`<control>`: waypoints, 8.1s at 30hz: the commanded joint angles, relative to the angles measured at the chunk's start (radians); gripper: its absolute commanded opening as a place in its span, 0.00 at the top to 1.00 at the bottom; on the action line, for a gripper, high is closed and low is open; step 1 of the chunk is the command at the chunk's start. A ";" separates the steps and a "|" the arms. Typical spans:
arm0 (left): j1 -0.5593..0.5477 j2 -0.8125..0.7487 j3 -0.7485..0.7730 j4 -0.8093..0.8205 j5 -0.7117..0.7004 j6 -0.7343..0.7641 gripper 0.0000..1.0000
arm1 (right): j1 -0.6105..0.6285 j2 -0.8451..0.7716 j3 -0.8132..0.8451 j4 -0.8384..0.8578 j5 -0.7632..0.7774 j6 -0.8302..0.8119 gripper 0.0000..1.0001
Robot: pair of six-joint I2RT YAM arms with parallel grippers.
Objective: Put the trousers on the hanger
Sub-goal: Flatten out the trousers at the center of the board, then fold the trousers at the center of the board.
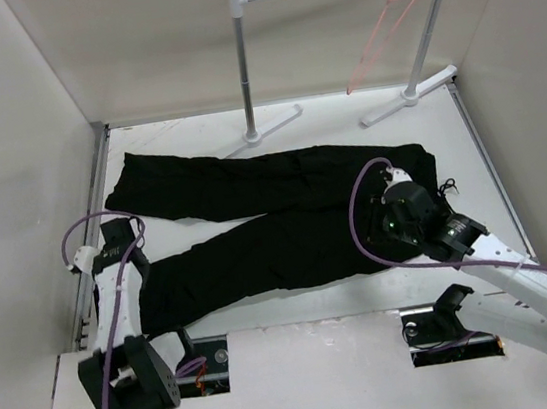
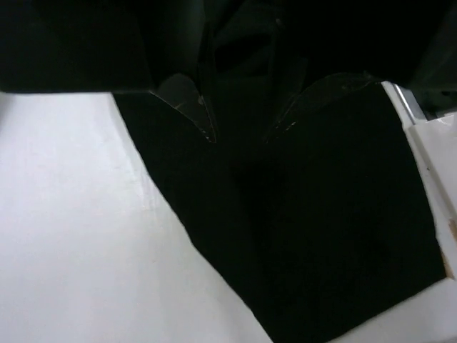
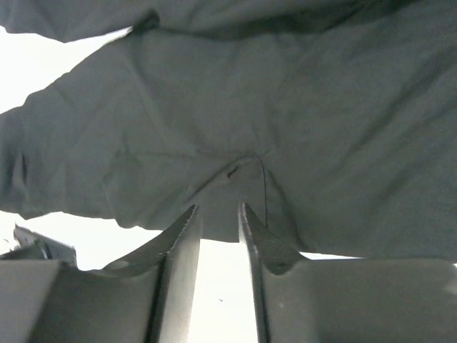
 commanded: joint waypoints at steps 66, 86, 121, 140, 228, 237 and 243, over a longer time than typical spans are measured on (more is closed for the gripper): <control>0.161 0.424 0.112 0.280 -0.071 0.119 0.76 | 0.010 0.030 0.072 -0.004 -0.041 -0.006 0.38; 0.117 -0.257 0.415 -0.425 -0.127 0.081 0.96 | -0.072 -0.111 -0.086 -0.003 -0.014 0.077 0.36; 0.082 0.892 0.681 0.179 -0.144 0.234 0.94 | -0.576 0.873 0.438 0.226 0.216 0.017 0.69; 0.048 0.667 0.627 0.267 -0.018 0.257 0.20 | -0.627 0.696 0.537 0.164 0.131 0.065 0.24; 0.312 0.171 0.277 0.057 0.034 0.011 0.99 | -0.888 -0.088 -0.198 -0.108 0.130 0.215 0.95; 0.181 0.168 0.469 0.039 -0.161 0.153 0.99 | -0.855 -0.174 -0.058 -0.276 0.142 0.199 0.95; 0.118 0.359 0.713 0.060 -0.166 0.189 1.00 | -0.874 -0.018 0.076 -0.178 0.142 0.174 0.95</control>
